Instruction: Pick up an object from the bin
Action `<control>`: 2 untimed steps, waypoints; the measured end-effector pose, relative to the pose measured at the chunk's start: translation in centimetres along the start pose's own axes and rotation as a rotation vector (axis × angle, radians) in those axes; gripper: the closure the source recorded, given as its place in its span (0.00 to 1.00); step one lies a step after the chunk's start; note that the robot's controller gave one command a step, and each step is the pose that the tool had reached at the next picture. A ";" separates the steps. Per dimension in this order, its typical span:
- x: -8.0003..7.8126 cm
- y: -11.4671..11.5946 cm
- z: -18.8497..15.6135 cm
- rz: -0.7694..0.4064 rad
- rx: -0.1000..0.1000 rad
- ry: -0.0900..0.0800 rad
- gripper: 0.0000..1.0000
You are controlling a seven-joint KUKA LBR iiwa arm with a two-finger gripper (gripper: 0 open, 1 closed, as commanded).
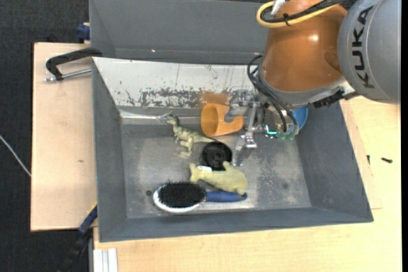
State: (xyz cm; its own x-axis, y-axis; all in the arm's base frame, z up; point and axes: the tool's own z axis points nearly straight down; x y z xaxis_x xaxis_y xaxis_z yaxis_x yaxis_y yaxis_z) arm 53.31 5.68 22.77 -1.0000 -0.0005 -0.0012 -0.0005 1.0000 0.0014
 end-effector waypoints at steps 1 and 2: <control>-0.8 0.2 -10.2 -0.327 0.001 -0.011 0.00; 2.4 1.9 -9.8 -0.469 0.000 0.000 0.00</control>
Offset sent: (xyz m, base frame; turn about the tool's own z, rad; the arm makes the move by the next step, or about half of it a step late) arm 0.0063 0.0006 0.0988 -0.3279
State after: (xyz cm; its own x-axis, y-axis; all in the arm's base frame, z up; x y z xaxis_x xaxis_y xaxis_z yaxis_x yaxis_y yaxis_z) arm 50.88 7.53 32.57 -0.8919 -0.4523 -0.0013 -0.4523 0.8919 0.0006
